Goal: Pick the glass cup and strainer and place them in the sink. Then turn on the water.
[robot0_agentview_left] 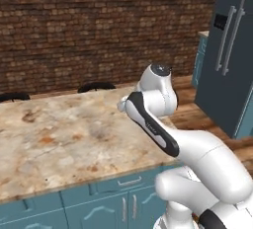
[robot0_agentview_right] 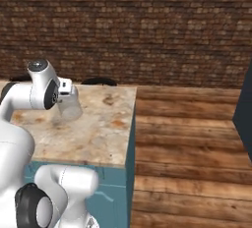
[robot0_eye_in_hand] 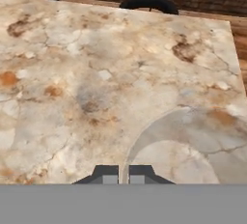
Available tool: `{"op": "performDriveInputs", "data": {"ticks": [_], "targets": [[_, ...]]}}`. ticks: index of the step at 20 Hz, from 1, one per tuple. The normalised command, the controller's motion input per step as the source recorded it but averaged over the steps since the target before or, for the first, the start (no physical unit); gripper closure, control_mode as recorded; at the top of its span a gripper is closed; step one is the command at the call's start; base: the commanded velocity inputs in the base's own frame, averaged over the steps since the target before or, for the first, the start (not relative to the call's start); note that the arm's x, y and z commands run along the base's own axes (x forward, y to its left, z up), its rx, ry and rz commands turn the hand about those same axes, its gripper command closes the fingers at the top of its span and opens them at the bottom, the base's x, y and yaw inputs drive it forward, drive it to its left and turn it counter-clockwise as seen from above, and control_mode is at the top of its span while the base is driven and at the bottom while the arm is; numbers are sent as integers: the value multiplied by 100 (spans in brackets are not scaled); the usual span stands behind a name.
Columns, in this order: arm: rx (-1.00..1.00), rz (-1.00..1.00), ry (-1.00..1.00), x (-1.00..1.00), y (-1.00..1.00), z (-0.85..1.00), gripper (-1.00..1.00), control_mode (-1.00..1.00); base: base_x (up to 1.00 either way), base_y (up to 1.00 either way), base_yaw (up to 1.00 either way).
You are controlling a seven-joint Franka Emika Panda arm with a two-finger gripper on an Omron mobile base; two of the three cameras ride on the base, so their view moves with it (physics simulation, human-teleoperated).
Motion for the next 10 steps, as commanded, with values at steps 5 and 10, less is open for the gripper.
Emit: {"op": "performDriveInputs", "data": {"ticks": [5, 10], "targets": [[0, 0, 0, 0, 0, 0, 100, 100, -29, -49, -34], [0, 0, 0, 0, 0, 0, 100, 100, -11, -25, -55]]}}
